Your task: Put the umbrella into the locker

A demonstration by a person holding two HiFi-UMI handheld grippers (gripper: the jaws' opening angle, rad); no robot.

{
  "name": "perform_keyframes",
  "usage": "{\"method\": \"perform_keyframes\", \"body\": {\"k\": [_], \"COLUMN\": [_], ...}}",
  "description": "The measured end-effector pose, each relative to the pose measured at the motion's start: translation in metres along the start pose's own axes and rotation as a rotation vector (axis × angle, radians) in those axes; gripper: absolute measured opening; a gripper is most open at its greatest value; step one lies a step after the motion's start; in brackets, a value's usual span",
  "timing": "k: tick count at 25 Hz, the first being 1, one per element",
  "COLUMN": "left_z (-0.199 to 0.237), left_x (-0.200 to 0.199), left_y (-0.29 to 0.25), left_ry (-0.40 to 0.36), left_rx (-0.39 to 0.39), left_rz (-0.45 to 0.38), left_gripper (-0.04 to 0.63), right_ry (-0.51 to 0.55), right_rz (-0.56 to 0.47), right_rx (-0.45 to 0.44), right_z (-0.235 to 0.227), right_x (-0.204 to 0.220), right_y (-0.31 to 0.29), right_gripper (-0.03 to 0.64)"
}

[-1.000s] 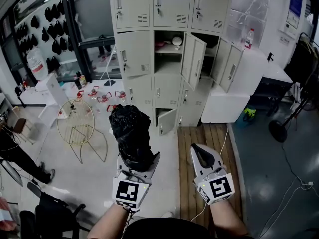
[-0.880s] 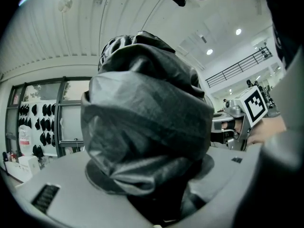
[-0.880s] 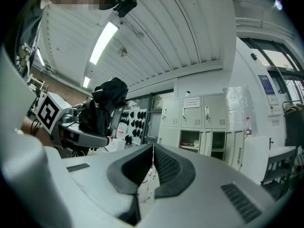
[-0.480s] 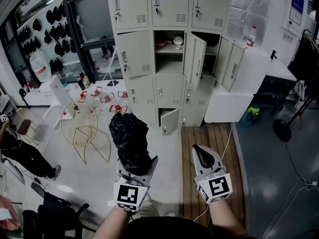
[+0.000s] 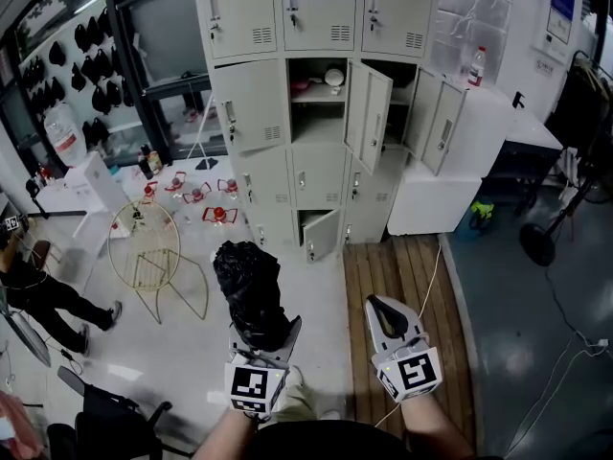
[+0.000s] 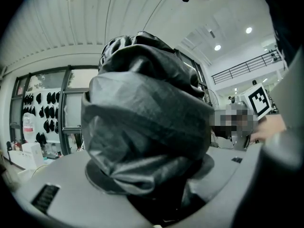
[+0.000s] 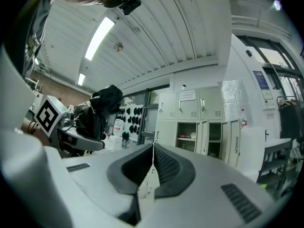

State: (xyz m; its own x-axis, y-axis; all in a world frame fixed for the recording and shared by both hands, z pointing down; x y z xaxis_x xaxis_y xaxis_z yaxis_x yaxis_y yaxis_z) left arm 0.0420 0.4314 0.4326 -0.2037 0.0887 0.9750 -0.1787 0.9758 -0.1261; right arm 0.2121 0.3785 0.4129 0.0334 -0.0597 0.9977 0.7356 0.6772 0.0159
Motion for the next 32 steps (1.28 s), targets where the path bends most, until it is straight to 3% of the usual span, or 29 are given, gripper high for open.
{"method": "perform_keyframes", "body": {"k": [20, 32], "left_z": [0.079, 0.124], "left_x": [0.011, 0.010], "left_y": [-0.099, -0.148], "left_ry": [-0.015, -0.026], "left_rx": [0.084, 0.122], "left_rz": [0.060, 0.051], "left_gripper": [0.304, 0.304], "right_ry": [-0.025, -0.017], "right_rz": [0.020, 0.041], "right_rx": [-0.016, -0.023], "right_z": [-0.019, -0.024], "right_x": [0.004, 0.005], "right_y": [-0.131, -0.199], "right_gripper": [0.031, 0.031]}}
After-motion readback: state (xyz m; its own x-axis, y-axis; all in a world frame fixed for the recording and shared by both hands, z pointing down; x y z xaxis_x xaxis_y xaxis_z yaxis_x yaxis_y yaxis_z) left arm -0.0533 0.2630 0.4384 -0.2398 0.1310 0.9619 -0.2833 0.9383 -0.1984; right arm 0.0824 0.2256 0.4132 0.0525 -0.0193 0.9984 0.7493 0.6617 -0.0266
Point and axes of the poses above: the fingertips, and each gripper's own axes: y backward along the fingers, z to its left, x out of its underside, the point moved 2 cm from there along y, backward along the fingers, and after that the axes turned 3 degrees about -y, right-handed, at the moved point
